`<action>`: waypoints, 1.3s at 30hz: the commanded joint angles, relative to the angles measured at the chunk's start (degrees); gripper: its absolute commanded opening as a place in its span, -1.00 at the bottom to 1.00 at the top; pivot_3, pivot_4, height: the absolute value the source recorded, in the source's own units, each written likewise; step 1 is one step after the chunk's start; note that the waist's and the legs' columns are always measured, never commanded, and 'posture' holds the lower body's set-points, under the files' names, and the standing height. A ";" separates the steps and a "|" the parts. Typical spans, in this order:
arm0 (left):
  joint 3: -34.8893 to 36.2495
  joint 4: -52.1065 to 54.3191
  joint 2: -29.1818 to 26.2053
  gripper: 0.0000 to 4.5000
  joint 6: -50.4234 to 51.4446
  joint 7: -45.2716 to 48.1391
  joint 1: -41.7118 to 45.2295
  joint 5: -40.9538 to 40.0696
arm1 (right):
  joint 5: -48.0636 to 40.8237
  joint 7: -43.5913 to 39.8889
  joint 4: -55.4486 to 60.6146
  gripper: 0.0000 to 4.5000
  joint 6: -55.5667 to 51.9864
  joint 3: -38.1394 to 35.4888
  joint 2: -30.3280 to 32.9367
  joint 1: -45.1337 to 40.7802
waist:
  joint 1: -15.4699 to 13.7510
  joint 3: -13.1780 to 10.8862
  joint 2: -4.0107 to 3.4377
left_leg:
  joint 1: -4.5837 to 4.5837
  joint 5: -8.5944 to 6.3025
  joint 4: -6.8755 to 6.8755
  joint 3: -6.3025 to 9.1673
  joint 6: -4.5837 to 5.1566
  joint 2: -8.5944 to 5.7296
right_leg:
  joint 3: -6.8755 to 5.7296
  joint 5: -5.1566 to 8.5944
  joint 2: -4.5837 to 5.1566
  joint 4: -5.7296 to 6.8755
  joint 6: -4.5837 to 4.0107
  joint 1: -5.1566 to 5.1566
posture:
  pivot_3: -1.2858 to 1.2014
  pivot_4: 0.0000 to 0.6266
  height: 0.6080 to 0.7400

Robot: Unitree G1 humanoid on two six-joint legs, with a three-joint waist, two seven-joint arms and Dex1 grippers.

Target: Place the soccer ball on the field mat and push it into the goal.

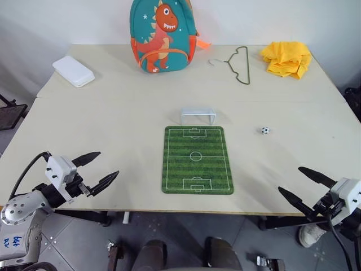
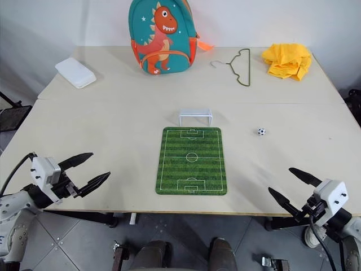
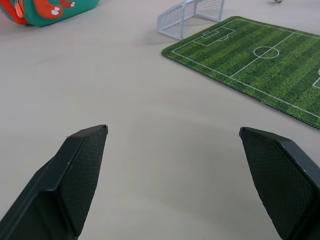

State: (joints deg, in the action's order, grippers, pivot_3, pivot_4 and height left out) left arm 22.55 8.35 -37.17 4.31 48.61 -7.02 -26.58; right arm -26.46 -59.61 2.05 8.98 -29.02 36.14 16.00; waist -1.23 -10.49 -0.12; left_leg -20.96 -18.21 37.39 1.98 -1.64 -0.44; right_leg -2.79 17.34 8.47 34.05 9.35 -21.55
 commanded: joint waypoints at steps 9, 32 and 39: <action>-0.65 2.93 -0.58 1.00 6.83 7.34 6.86 -12.86 | -1.94 2.88 -0.30 0.99 0.44 -7.13 1.82 1.51 | -0.12 0.00 0.00 | -0.03 0.00 0.09 0.01 0.00 0.00 | 0.00 0.00 0.00 0.06 0.00 0.00 | 0.03 -0.52 1.00; -5.07 6.77 0.55 1.00 13.84 8.71 13.24 -15.78 | 5.18 13.34 -15.51 0.99 -21.26 9.52 9.42 -34.79 | 2.58 -0.04 -0.06 | 0.34 -0.06 0.35 -0.51 0.01 0.15 | 0.20 -0.07 0.00 0.42 -0.07 -0.01 | 0.03 -0.52 1.00; -5.52 7.98 1.40 1.00 13.68 7.76 12.25 -15.46 | 11.24 14.56 -26.38 0.99 -28.93 21.29 5.31 -54.62 | 2.47 -0.04 -0.06 | 0.01 -0.14 0.42 -0.47 0.02 0.15 | 0.15 -0.09 -0.01 0.54 -0.06 -0.24 | 0.03 -0.52 1.00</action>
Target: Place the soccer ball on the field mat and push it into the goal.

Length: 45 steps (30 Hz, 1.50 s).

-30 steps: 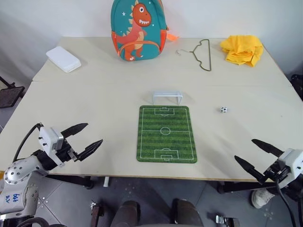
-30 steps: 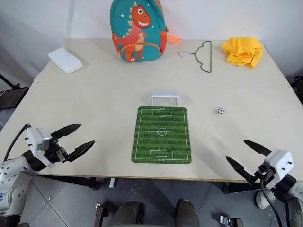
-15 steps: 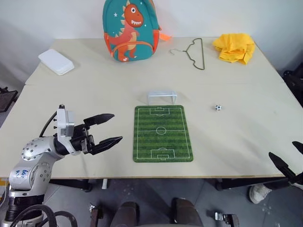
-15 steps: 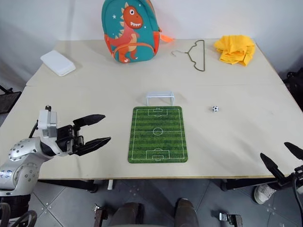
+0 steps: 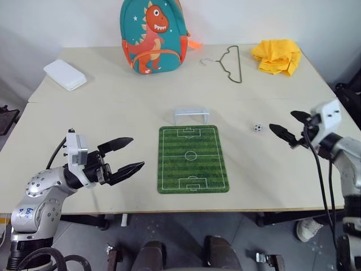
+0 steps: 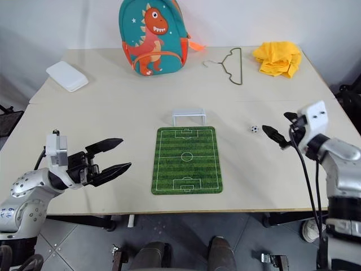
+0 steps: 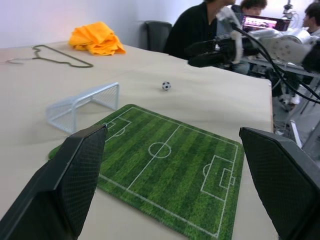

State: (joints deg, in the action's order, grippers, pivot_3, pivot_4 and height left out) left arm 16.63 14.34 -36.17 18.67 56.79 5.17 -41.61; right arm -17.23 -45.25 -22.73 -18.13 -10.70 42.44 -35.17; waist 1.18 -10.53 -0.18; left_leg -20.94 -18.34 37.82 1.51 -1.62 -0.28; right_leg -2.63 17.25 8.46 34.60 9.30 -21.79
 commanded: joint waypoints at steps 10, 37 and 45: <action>0.42 1.25 0.64 1.00 -1.66 -0.41 -0.16 0.72 | 9.95 6.66 -18.82 0.99 4.84 7.88 -8.11 -13.75 | -0.19 0.00 0.00 | -0.55 -0.04 0.09 -0.15 -0.01 -0.01 | -0.04 -0.04 0.03 0.29 0.05 -0.67 | 0.03 -0.52 1.00; 1.00 3.43 -0.04 1.00 -0.72 -1.03 -1.14 0.53 | 9.29 3.26 -25.72 -0.49 7.18 4.89 -7.06 -12.68 | 0.43 0.00 0.00 | -0.54 -0.05 0.09 -0.30 -0.01 0.03 | -0.03 -0.04 0.04 0.29 0.06 -0.70 | 0.03 -0.52 1.00; 1.11 1.76 -1.73 1.00 -3.88 4.74 -2.75 1.59 | 0.49 -19.08 -14.76 -0.62 14.27 5.47 -8.53 -12.17 | 0.61 -0.02 -0.02 | -0.54 -0.05 0.09 -0.34 -0.01 0.04 | -0.02 -0.04 0.04 0.28 0.06 -0.71 | 0.03 -0.52 1.00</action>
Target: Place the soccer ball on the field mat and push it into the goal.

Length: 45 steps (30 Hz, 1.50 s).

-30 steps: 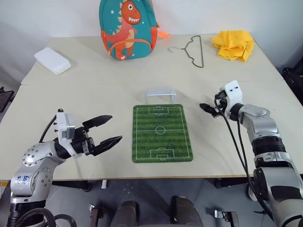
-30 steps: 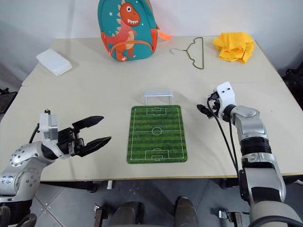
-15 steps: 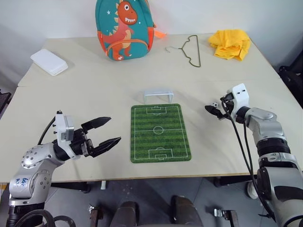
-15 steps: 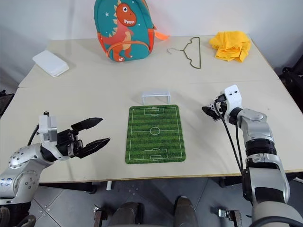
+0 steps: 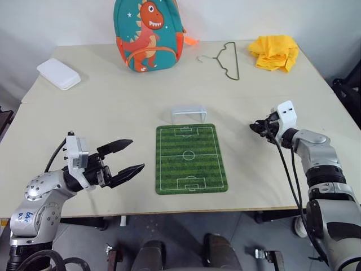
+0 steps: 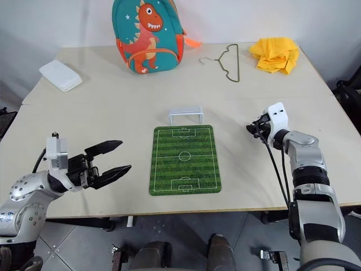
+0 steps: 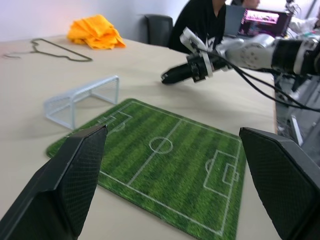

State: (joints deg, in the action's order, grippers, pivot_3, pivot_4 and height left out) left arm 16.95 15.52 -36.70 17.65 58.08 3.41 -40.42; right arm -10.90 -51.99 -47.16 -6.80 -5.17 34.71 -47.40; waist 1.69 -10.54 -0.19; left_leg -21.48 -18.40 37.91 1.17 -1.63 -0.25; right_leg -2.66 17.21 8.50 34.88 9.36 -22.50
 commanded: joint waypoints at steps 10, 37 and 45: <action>-1.45 -4.40 -3.59 1.00 -13.88 14.09 -6.59 7.61 | -5.56 -29.80 40.99 -0.62 -3.21 19.78 -3.10 10.65 | -0.36 -0.02 0.00 | 0.09 -0.15 0.05 -0.04 0.00 0.07 | -0.03 0.00 -0.03 0.09 0.00 -0.01 | 0.03 -0.52 1.00; -1.40 0.63 -3.69 1.00 -12.11 9.97 -10.19 6.79 | 1.21 -28.17 34.65 -0.62 4.33 26.00 -7.48 14.13 | -0.11 -0.02 0.05 | 0.17 -0.23 0.14 -0.13 0.02 0.10 | -0.03 -0.01 0.00 0.15 -0.01 0.00 | 0.03 -0.52 1.00; -1.02 1.32 -3.56 1.00 -11.61 9.22 -10.44 6.66 | 1.70 -27.06 32.15 -0.14 4.50 25.59 -9.01 13.24 | -0.10 -0.02 0.06 | 0.19 -0.23 0.14 -0.13 0.02 0.11 | -0.03 -0.01 -0.01 0.16 -0.01 0.00 | 0.03 -0.52 1.00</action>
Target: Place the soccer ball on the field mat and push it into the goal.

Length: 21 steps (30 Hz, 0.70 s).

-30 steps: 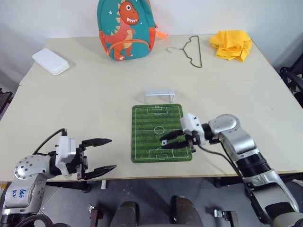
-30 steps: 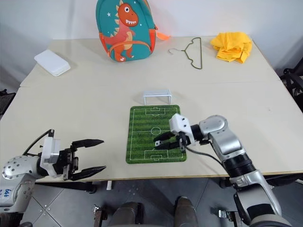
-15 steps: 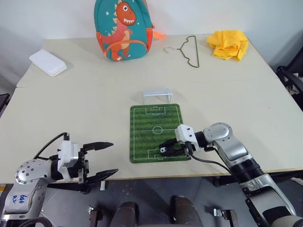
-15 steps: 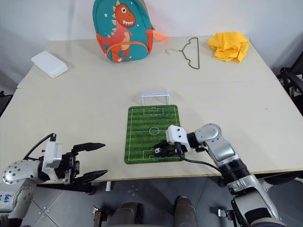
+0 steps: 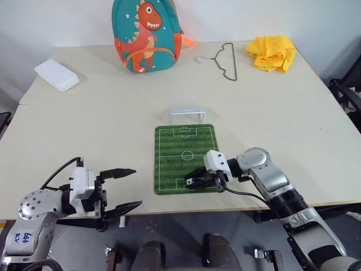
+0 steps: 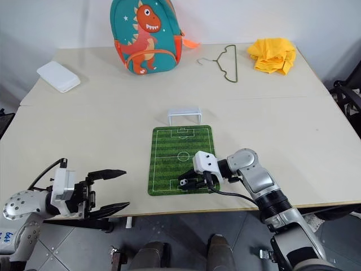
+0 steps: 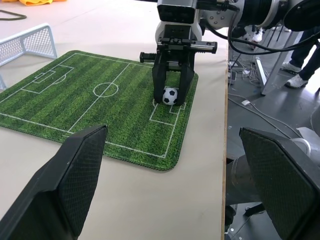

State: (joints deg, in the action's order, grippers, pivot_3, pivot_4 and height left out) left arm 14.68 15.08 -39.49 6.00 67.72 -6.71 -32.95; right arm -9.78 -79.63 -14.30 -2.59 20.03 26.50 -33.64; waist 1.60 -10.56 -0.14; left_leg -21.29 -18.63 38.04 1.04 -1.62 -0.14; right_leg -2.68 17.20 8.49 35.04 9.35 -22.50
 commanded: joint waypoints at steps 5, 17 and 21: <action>1.29 2.03 -0.85 1.00 0.47 -0.64 -0.52 -1.20 | -0.17 0.15 -0.87 0.44 2.47 -0.56 -1.68 -0.42 | -0.01 0.00 0.00 | 0.00 0.00 0.00 0.00 0.00 0.00 | 0.00 0.00 0.00 0.01 0.00 0.00 | 0.03 -0.52 1.00; 1.12 1.90 -0.84 1.00 1.67 -0.51 0.11 -1.88 | -3.85 -0.01 0.20 0.44 4.52 -3.90 -2.33 -0.75 | -0.03 0.00 0.00 | -0.01 0.00 -0.01 0.00 0.00 0.00 | 0.00 0.00 0.00 -0.01 0.00 -0.01 | 0.03 -0.52 1.00; 0.99 1.57 -0.77 1.00 1.71 -0.31 0.24 -1.87 | -5.81 -0.24 1.70 0.44 4.97 -6.07 -1.89 -0.91 | -0.03 0.00 0.00 | -0.01 -0.01 -0.01 0.00 -0.01 0.00 | 0.00 0.00 0.00 -0.01 0.00 -0.01 | 0.03 -0.52 1.00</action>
State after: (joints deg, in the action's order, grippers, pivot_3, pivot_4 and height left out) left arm 14.73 15.34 -39.50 7.73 67.16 -6.74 -33.58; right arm -13.33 -79.56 -15.71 1.29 16.15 24.31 -33.66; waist 1.58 -10.56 -0.13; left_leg -21.30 -18.64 38.04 1.04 -1.62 -0.14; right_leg -2.68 17.19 8.49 35.03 9.35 -22.51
